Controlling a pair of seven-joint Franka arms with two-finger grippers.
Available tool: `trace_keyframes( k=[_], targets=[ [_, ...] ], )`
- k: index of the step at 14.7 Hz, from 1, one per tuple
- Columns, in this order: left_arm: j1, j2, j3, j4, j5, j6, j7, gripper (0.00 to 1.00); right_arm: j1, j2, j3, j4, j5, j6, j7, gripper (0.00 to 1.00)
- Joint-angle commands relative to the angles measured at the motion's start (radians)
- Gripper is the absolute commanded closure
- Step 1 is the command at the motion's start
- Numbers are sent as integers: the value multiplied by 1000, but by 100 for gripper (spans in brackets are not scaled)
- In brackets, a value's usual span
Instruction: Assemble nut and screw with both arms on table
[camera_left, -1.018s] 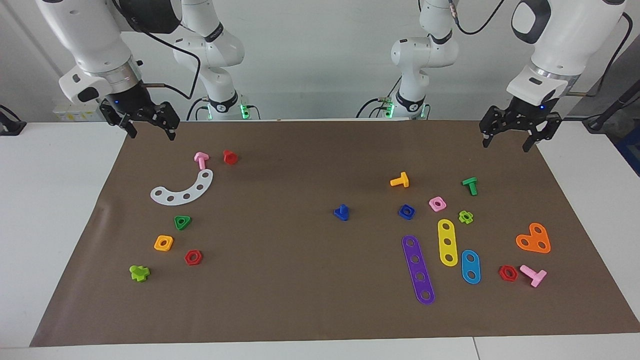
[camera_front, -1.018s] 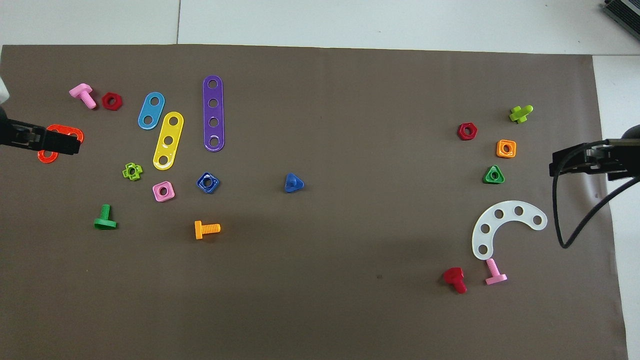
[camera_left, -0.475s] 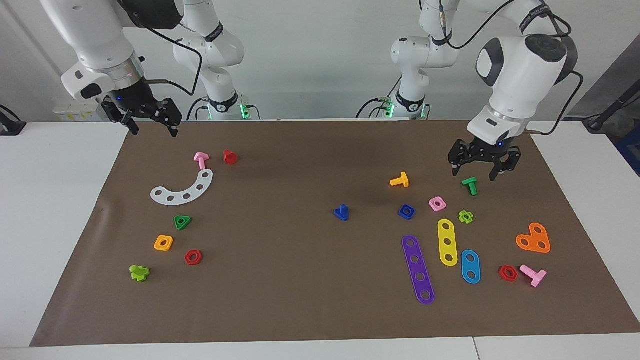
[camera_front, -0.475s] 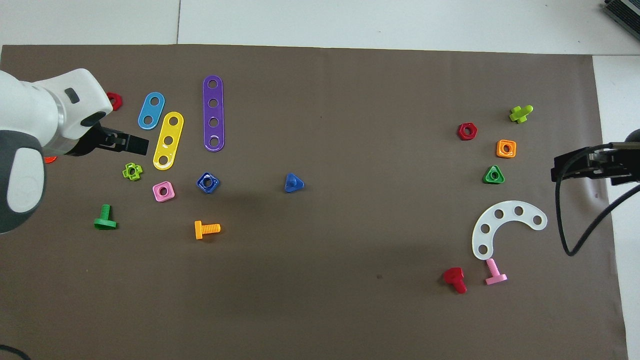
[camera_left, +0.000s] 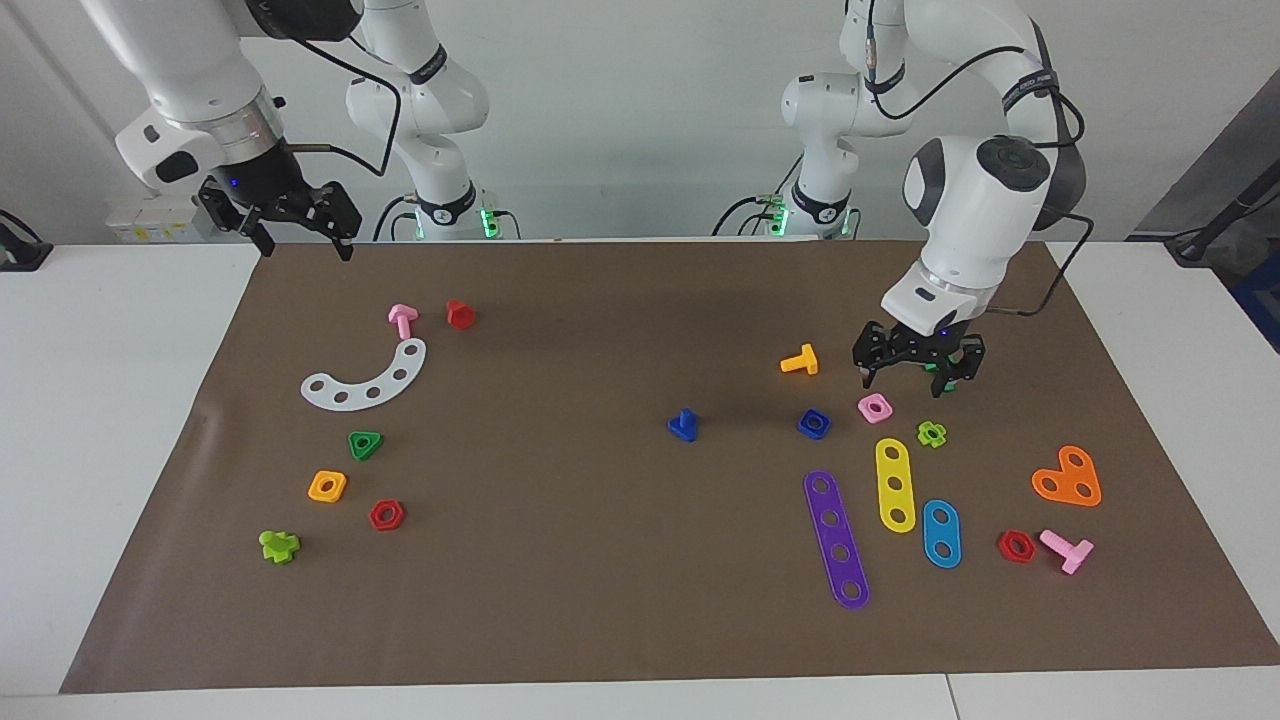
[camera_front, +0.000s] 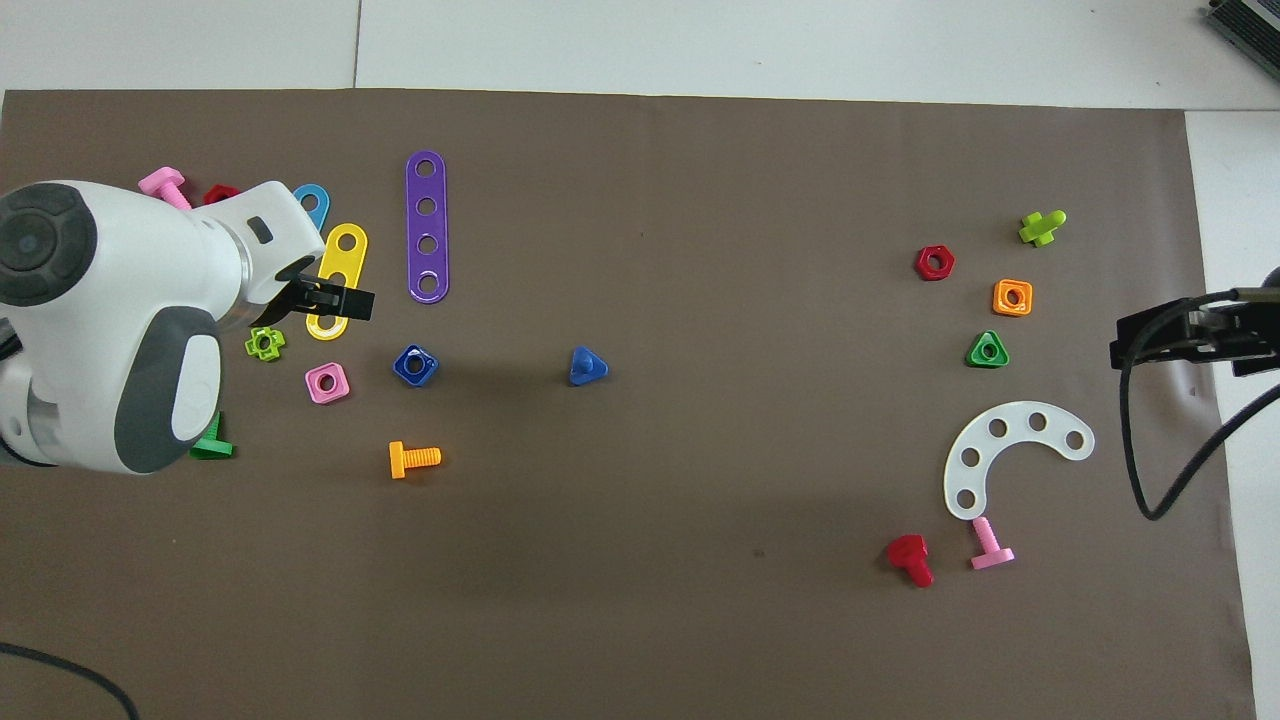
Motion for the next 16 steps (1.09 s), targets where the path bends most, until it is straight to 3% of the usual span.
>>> trace_keyframes(
  k=[1,9,16],
  targets=[
    [-15,12,6,-52,-6,78,-14,0,-11,-11,9,-16,-19,-6,-20,0],
    [-47,113,0,-55,-5,161,-59,3,-18,-12,10,-19,-2,-8,-23,0],
    [-82,149,-9,-153,-3,242,-65,0,-15,-12,10,-17,-2,-8,-23,0]
  ],
)
